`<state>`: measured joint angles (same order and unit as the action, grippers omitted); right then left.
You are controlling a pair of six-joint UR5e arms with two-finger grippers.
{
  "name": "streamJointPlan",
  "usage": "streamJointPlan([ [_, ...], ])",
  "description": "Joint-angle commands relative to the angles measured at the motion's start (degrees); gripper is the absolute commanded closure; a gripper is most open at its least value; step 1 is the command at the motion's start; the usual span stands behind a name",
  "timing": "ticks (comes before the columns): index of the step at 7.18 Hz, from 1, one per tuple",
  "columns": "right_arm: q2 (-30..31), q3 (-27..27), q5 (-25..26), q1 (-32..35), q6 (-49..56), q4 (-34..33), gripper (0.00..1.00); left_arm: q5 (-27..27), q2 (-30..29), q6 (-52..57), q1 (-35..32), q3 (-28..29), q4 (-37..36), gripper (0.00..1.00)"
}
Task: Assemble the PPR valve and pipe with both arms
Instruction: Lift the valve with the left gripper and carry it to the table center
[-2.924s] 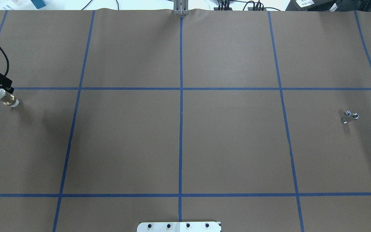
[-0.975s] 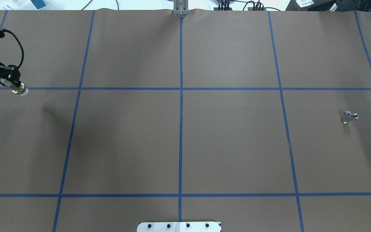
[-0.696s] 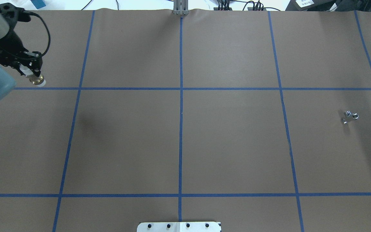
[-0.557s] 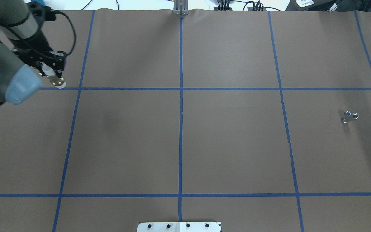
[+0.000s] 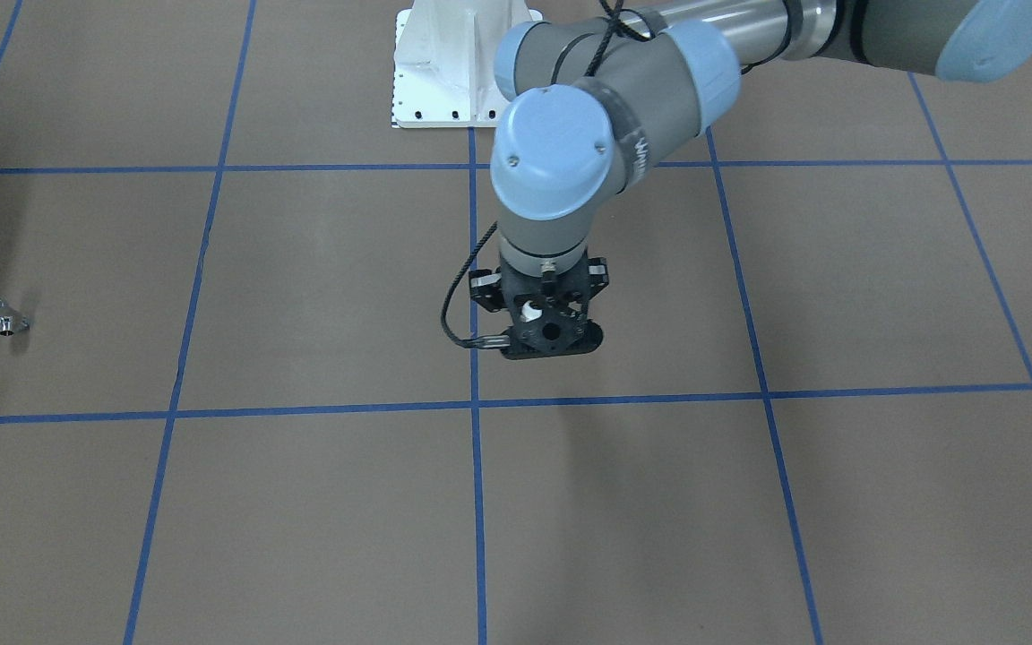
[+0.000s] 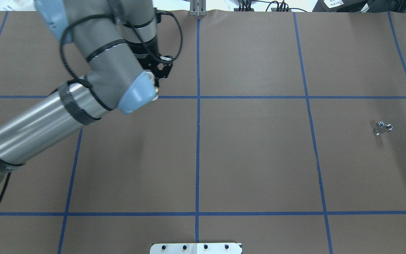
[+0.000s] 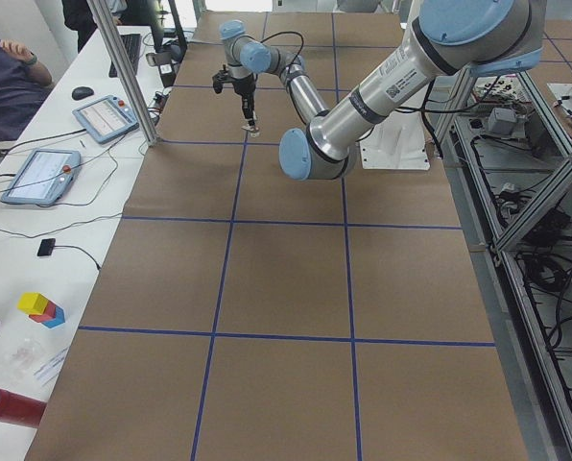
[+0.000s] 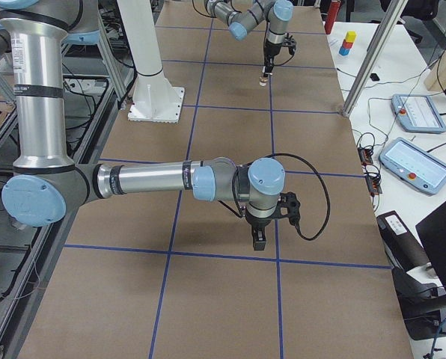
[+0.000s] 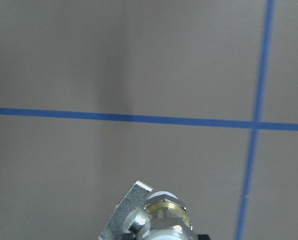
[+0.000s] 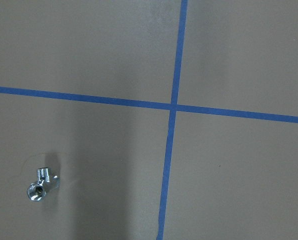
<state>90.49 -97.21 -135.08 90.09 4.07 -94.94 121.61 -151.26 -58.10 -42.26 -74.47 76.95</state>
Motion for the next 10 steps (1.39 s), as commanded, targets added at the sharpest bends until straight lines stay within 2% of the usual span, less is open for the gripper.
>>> streamJointPlan([
  [1, 0.0, 0.0, 0.0, 0.0, 0.0, -0.1, 0.01, -3.2, -1.5, -2.6, 3.3, 7.2, 8.3, 1.00],
  [10, -0.1, 0.3, 0.1, -0.2, 0.0, -0.2, 0.01, -3.9, -1.2, -2.7, 7.8, 8.7, 10.8, 1.00],
])
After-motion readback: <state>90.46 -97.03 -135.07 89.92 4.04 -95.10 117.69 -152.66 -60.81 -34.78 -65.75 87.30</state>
